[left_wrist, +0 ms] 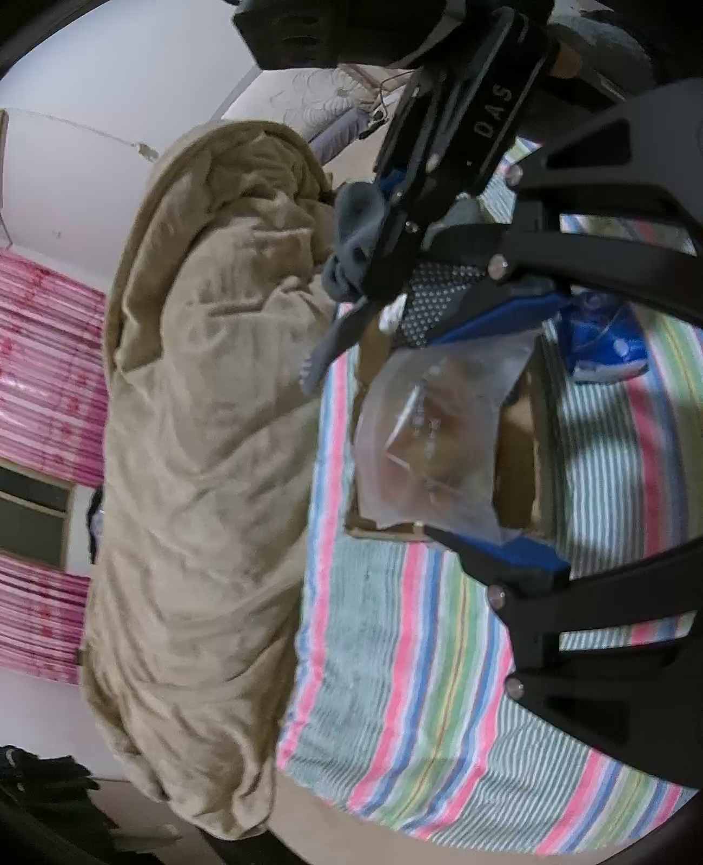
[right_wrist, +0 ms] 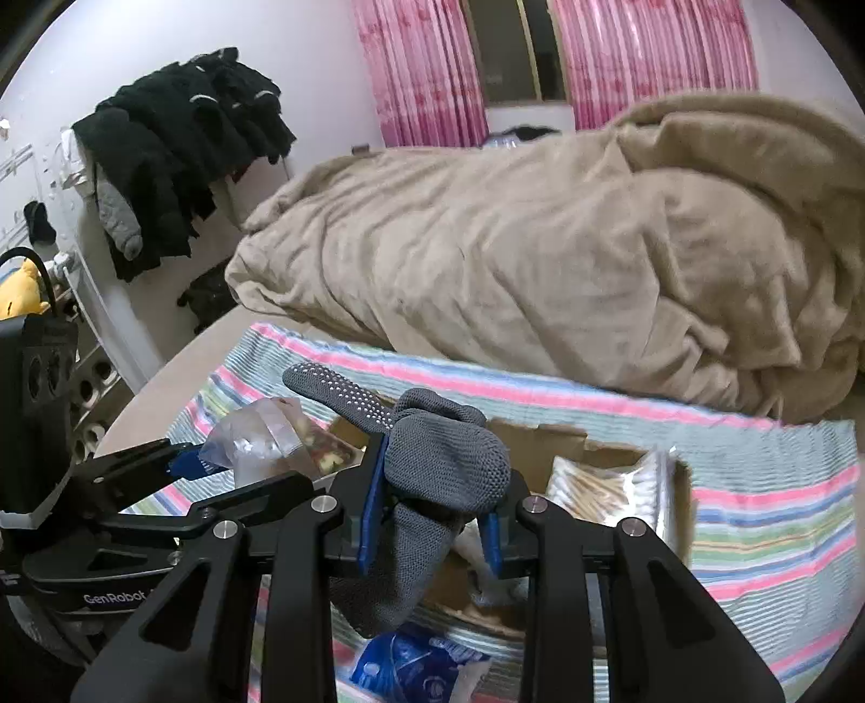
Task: Organize objects
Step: 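Carry the food bag toward the box with the left gripper while the right gripper carries the dotted gloves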
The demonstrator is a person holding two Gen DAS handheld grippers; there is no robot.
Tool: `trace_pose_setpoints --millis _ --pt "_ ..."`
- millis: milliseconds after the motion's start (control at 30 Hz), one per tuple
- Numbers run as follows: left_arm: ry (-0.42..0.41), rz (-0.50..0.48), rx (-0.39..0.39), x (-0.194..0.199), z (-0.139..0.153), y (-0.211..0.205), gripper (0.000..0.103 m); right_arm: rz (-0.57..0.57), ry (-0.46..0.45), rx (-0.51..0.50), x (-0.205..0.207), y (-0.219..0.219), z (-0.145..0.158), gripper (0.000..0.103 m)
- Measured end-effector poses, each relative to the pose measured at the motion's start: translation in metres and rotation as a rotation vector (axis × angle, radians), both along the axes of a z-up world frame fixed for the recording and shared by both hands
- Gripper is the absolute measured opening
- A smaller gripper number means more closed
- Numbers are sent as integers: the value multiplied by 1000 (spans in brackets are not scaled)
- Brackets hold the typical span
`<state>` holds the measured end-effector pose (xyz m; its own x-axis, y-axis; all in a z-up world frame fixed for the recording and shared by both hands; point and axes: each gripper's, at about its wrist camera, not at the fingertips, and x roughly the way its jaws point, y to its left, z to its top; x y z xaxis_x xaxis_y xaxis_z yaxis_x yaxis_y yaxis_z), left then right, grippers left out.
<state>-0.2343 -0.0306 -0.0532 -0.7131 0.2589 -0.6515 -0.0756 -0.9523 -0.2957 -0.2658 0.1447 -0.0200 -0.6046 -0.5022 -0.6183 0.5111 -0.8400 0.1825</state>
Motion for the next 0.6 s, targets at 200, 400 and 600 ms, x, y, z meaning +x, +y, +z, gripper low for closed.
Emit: trace_pose_setpoints --millis 200,400,600 --pt "-62 -9 -18 -12 -26 3 64 1 -33 -1 -14 -4 -28 31" --pt "-112 -25 -59 -12 -41 13 65 13 -80 -3 -16 -8 -49 31" --pt "-127 -34 -67 -10 -43 13 69 9 -139 0 -17 -9 -72 31"
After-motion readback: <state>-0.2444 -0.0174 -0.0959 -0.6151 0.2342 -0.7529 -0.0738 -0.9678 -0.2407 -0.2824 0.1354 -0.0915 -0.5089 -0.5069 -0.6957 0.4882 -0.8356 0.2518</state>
